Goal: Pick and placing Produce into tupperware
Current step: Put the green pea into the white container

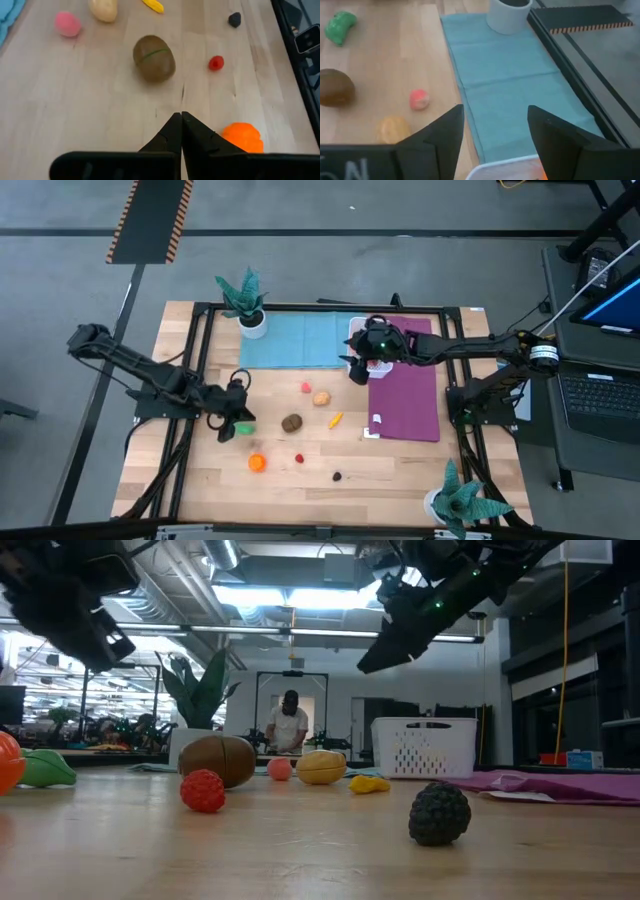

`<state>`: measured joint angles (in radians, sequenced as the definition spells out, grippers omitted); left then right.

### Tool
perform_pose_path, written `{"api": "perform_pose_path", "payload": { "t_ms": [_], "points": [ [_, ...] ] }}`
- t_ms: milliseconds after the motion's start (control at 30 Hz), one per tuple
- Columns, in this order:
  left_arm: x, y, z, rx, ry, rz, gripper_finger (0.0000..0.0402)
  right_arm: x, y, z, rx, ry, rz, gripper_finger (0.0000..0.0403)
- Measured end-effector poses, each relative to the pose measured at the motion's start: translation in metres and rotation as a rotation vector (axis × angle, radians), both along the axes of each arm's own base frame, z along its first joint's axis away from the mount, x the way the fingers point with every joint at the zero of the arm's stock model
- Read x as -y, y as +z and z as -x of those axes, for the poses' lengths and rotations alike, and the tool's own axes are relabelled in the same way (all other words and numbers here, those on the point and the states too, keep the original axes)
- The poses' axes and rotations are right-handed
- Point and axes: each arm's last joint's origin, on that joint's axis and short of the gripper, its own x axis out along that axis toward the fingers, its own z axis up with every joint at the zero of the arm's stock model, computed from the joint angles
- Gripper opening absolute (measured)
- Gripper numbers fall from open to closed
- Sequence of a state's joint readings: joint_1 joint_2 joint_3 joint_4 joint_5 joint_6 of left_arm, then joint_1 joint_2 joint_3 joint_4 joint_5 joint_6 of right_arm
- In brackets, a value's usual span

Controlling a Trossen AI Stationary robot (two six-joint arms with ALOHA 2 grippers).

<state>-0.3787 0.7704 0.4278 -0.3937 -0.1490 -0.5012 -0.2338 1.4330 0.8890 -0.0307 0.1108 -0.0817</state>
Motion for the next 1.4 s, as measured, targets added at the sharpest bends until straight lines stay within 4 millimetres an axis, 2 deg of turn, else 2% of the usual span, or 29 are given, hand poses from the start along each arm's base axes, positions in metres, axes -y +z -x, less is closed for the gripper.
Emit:
{"api": "perform_pose_path", "payload": {
  "t_ms": [100, 233, 433, 667, 900, 1133, 1267, 1400],
  "points": [
    [0.008, 0.0, 0.002, -0.006, -0.003, -0.009, 0.0002, -0.002, 0.001, -0.001, 0.013, 0.008, 0.004, 0.022],
    [0.018, 0.013, 0.001, -0.053, 0.029, -0.041, 0.0002, -0.002, 0.002, -0.002, 0.028, 0.009, 0.008, 0.022],
    [0.039, 0.029, -0.01, -0.184, 0.038, -0.135, 0.0003, -0.002, 0.003, -0.003, 0.038, 0.01, 0.011, 0.022],
    [0.054, 0.014, -0.015, -0.407, 0.1, -0.189, 0.0004, -0.002, 0.006, -0.004, 0.069, 0.011, 0.021, 0.022],
    [0.061, 0.003, -0.017, -0.466, 0.129, -0.186, 0.0023, -0.002, 0.006, -0.004, 0.071, 0.009, 0.017, 0.022],
    [0.062, 0.002, -0.018, -0.467, 0.131, -0.182, 0.0044, -0.002, 0.006, -0.004, 0.07, 0.008, 0.016, 0.022],
    [0.062, 0.002, -0.018, -0.468, 0.153, -0.168, 0.0071, -0.002, 0.006, -0.004, 0.07, 0.009, 0.017, 0.022],
    [0.062, 0.002, -0.018, -0.47, 0.16, -0.164, 0.0122, -0.002, 0.006, -0.004, 0.07, 0.009, 0.017, 0.022]
  ]
}}
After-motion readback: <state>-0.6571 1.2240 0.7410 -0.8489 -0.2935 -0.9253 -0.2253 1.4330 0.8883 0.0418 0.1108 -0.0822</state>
